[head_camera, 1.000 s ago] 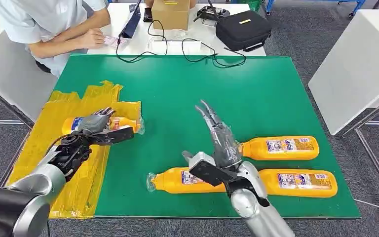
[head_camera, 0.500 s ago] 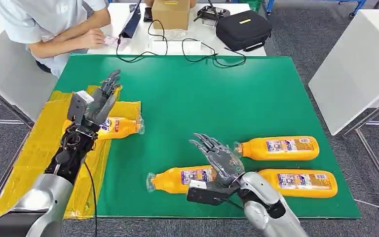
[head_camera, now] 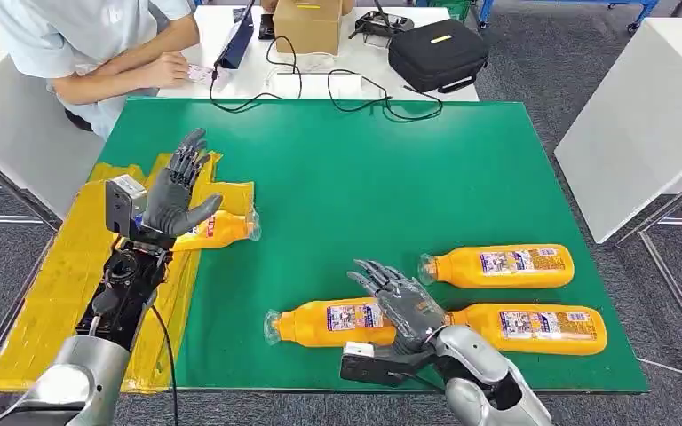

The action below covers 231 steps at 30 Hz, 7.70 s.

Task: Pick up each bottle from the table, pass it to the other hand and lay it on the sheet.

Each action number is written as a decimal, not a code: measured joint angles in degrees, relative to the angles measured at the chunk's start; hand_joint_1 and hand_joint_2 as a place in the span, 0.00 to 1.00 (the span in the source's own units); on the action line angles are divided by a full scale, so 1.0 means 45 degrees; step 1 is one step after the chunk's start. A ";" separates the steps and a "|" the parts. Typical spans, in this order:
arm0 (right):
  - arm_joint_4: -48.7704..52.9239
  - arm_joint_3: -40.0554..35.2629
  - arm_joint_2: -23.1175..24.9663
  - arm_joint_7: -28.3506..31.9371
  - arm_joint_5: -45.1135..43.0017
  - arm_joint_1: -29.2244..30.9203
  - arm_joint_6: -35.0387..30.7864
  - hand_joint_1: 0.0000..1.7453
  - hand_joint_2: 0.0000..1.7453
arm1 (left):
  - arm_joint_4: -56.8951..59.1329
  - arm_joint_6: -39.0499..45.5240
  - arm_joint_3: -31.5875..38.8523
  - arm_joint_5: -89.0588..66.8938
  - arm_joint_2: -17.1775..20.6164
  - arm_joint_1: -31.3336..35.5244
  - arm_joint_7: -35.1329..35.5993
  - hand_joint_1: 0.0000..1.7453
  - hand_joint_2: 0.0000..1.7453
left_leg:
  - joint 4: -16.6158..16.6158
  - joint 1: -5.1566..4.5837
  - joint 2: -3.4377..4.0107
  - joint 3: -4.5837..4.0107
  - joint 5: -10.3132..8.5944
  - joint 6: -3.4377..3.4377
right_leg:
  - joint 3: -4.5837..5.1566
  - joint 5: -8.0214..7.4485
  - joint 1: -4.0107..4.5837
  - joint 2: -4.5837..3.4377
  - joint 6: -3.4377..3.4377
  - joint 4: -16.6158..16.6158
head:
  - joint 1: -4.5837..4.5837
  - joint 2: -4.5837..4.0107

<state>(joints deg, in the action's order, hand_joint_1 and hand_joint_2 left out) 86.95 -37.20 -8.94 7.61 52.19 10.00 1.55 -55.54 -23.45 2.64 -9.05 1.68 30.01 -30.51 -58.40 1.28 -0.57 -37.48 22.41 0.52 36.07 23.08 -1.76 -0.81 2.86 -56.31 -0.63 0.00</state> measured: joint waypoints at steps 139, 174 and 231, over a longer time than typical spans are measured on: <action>-0.7490 -0.0704 0.5110 0.4114 -0.6003 0.3822 -0.5372 1.00 1.00 | -0.2569 0.1229 -0.4755 0.7932 -0.1447 -0.1113 0.3968 1.00 1.00 | 0.0007 0.0003 0.0016 -0.0018 -0.0037 -0.0004 | 0.0040 -0.0043 0.0003 -0.0028 -0.0028 0.0002 | 0.0000 0.0000; -0.4132 -0.0218 0.4405 0.3857 -0.6397 0.1704 -0.6388 0.00 1.00 | -0.2822 0.8067 -0.3507 0.1121 -0.1146 -0.0409 0.2079 1.00 1.00 | 0.0007 0.0005 0.0014 -0.0036 -0.0036 -0.0005 | 0.0048 -0.0041 0.0005 -0.0026 -0.0030 0.0001 | 0.0005 0.0000; 0.1977 0.3070 0.2074 0.1069 -0.3001 0.0034 -0.5022 0.00 1.00 | 0.7951 0.2249 -0.4868 -1.5674 0.1652 0.7129 0.6144 1.00 1.00 | 0.0006 0.0013 0.0011 -0.0053 -0.0096 -0.0022 | 0.0065 -0.0093 0.0008 -0.0025 -0.0033 -0.0006 | 0.0000 0.0000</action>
<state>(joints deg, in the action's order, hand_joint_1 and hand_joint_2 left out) 95.84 -23.39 0.39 12.41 38.69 10.15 -21.05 -19.76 -13.33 -19.26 -79.58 9.12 62.09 -2.86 -58.37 1.33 -0.51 -37.72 21.98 0.43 36.36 22.66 -1.73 -0.93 2.71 -56.34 -0.63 0.00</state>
